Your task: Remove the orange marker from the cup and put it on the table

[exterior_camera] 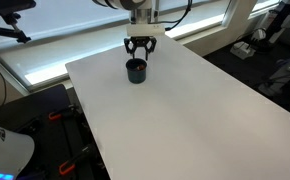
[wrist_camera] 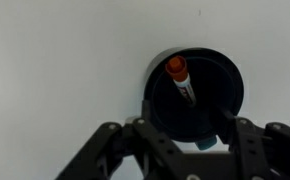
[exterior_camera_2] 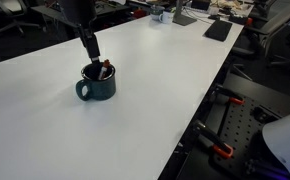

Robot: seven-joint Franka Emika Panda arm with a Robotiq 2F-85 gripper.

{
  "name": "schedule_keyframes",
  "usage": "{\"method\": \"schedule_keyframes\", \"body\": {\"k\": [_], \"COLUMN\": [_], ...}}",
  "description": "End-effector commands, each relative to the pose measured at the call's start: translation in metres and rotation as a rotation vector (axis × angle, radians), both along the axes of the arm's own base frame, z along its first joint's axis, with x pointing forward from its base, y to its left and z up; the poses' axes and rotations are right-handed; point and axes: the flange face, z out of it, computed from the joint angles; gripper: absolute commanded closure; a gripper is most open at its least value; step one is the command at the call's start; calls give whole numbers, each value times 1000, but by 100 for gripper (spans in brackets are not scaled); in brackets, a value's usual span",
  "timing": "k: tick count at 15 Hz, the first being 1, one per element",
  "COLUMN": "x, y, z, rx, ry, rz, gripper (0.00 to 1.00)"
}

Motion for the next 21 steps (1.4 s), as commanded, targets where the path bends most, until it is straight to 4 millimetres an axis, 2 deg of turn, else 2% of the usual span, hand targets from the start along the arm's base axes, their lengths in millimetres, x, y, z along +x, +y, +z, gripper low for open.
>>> {"method": "schedule_keyframes", "body": {"k": [1,5,7,8,9,11,14,15,17,19,20,21], "x": [6,4,1,1,1,0,-2,-2,0,2,4,6], "y": [1,-1,0,1,1,2,0,-1,-2,-2,-2,-1], "z": [-5,-17,-23,-24,-25,-26,-30,-31,-29,-26,-17,3], "rx": [-53,-87,-98,-103,-109,-124,-143,-142,-143,-146,-140,-114], "ry": [41,87,107,115,121,128,153,159,166,171,160,145], "rz": [-27,-37,-36,-35,-35,-38,-51,-51,-55,-61,-65,-69], "gripper": [35,38,45,45,65,73,96,100,95,95,95,95]}}
